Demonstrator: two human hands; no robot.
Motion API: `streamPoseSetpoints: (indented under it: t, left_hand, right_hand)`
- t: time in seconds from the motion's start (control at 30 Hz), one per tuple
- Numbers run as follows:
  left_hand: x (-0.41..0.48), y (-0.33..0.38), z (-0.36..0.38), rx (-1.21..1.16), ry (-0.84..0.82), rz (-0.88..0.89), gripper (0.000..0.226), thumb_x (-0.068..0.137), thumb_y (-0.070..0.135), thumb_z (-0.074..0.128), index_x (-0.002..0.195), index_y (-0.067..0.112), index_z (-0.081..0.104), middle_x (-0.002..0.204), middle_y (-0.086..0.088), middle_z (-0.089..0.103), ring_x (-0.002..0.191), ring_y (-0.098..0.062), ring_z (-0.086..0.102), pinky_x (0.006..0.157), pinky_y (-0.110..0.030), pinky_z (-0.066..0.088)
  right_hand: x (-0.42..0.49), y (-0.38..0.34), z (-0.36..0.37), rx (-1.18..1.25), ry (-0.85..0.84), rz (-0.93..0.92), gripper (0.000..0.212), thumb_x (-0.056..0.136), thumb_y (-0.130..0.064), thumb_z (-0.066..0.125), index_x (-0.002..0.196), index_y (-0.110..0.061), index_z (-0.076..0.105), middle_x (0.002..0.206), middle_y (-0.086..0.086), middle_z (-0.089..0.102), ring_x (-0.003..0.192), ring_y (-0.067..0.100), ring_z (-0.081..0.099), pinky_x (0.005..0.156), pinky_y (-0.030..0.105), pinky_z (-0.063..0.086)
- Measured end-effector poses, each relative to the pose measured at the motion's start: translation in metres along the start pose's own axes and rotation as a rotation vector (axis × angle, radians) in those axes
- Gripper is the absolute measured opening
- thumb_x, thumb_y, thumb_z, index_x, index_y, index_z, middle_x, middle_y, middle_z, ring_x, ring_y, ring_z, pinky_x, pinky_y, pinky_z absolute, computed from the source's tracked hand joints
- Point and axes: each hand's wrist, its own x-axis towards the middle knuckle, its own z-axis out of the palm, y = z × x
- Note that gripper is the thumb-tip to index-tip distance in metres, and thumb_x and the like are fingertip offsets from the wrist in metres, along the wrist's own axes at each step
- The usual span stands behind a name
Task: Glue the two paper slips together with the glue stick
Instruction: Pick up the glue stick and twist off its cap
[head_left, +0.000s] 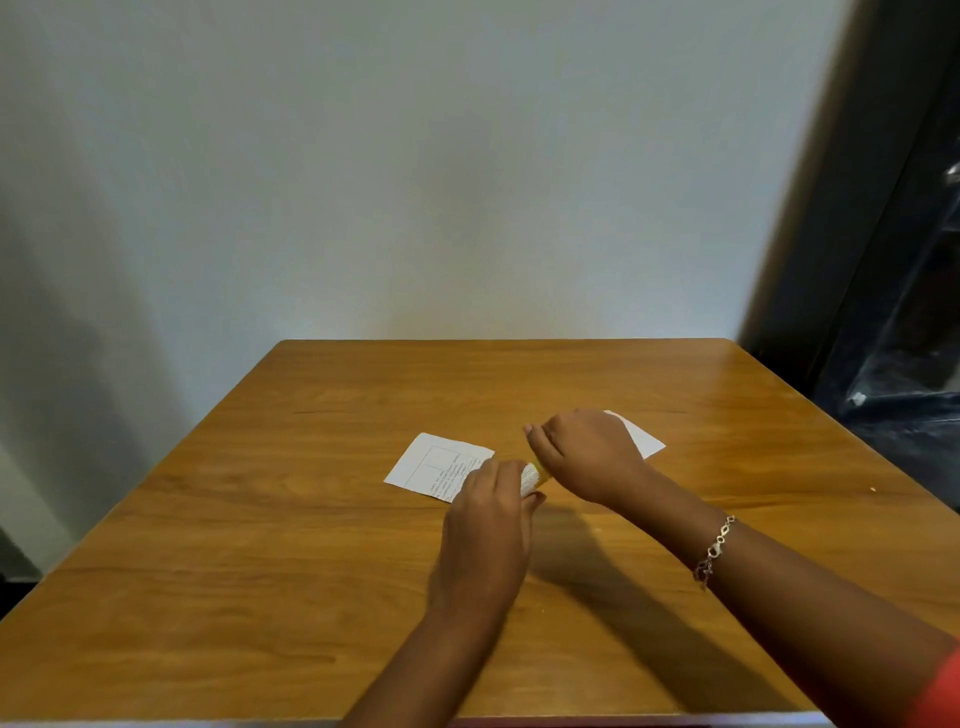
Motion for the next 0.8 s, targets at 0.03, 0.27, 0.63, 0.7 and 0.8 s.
streamPoseSetpoints:
  t: [0.03, 0.27, 0.63, 0.7, 0.8]
  left_hand:
    - [0.0, 0.001, 0.001, -0.062, 0.006, -0.02, 0.025, 0.077, 0.013, 0.072, 0.1, 0.008, 0.063, 0.088, -0.009, 0.068, 0.077, -0.025, 0.063, 0.06, -0.032, 0.05]
    - [0.004, -0.003, 0.0, -0.634, -0.338, -0.346, 0.016, 0.093, 0.028, 0.051, 0.098, 0.015, 0.058, 0.083, -0.001, 0.063, 0.072, -0.01, 0.052, 0.057, -0.02, 0.04]
    - [0.021, -0.026, -0.013, -1.543, -1.0, -0.632, 0.02, 0.084, 0.032, 0.053, 0.078, 0.013, 0.049, 0.049, 0.01, 0.041, 0.036, 0.0, 0.032, 0.034, -0.013, 0.016]
    - [0.022, -0.024, -0.01, -1.156, -0.795, -0.528, 0.016, 0.088, 0.028, 0.056, 0.088, 0.013, 0.051, 0.055, 0.009, 0.049, 0.042, -0.004, 0.041, 0.038, -0.014, 0.029]
    - [0.02, -0.027, -0.004, -0.339, -0.376, -0.228, 0.018, 0.09, 0.029, 0.055, 0.104, 0.017, 0.056, 0.084, 0.002, 0.064, 0.073, -0.014, 0.055, 0.057, -0.026, 0.039]
  right_hand:
    - [0.001, -0.003, -0.001, 0.007, -0.011, -0.008, 0.055, 0.097, -0.034, 0.032, 0.044, -0.018, 0.029, 0.045, -0.001, 0.032, 0.044, 0.014, 0.029, 0.044, 0.029, 0.014]
    - [0.0, 0.0, 0.001, 0.061, -0.084, -0.076, 0.056, 0.097, -0.034, 0.034, 0.044, -0.017, 0.031, 0.043, -0.001, 0.029, 0.042, 0.013, 0.026, 0.048, 0.031, 0.017]
    - [-0.002, 0.006, -0.004, 0.155, 0.206, -0.504, 0.056, 0.093, -0.025, 0.036, 0.043, -0.006, 0.052, 0.038, 0.008, 0.046, 0.033, 0.02, 0.036, 0.043, 0.025, 0.031]
    - [0.003, 0.011, -0.008, 0.115, 0.088, -0.449, 0.052, 0.096, -0.029, 0.034, 0.051, -0.008, 0.052, 0.044, 0.005, 0.045, 0.04, 0.021, 0.039, 0.047, 0.031, 0.034]
    - [0.012, 0.018, -0.012, 0.23, -0.419, -0.128, 0.047, 0.098, -0.039, 0.029, 0.061, -0.017, 0.048, 0.05, -0.005, 0.047, 0.042, 0.01, 0.044, 0.053, 0.025, 0.036]
